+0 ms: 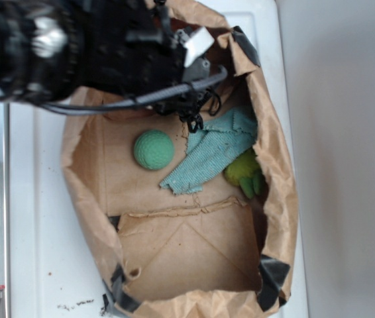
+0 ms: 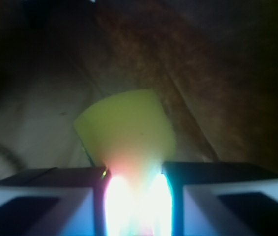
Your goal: Grab the green sponge.
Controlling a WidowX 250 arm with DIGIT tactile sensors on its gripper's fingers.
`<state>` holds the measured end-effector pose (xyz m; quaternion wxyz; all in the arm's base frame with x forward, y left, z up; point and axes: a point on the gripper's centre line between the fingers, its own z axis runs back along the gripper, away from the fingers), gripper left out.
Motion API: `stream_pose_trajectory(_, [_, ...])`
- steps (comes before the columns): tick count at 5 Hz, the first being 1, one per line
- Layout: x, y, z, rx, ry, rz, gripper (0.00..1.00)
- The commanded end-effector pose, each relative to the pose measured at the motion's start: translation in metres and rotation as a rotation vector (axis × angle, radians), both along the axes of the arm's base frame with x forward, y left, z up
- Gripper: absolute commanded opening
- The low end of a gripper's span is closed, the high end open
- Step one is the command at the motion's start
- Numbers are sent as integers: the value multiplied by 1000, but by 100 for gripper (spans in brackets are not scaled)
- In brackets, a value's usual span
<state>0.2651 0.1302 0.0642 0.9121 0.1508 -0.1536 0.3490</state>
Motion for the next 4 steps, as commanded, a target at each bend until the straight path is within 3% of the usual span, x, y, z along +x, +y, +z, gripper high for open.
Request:
stream_pose_trajectory(1, [7,-28,66,-156,-66,-65,0])
stream_pose_trajectory(2, [13,-49,69,-167,-25,-116,0])
stream_pose_trajectory(4, [27,-105,79,-189,-7,-198,0])
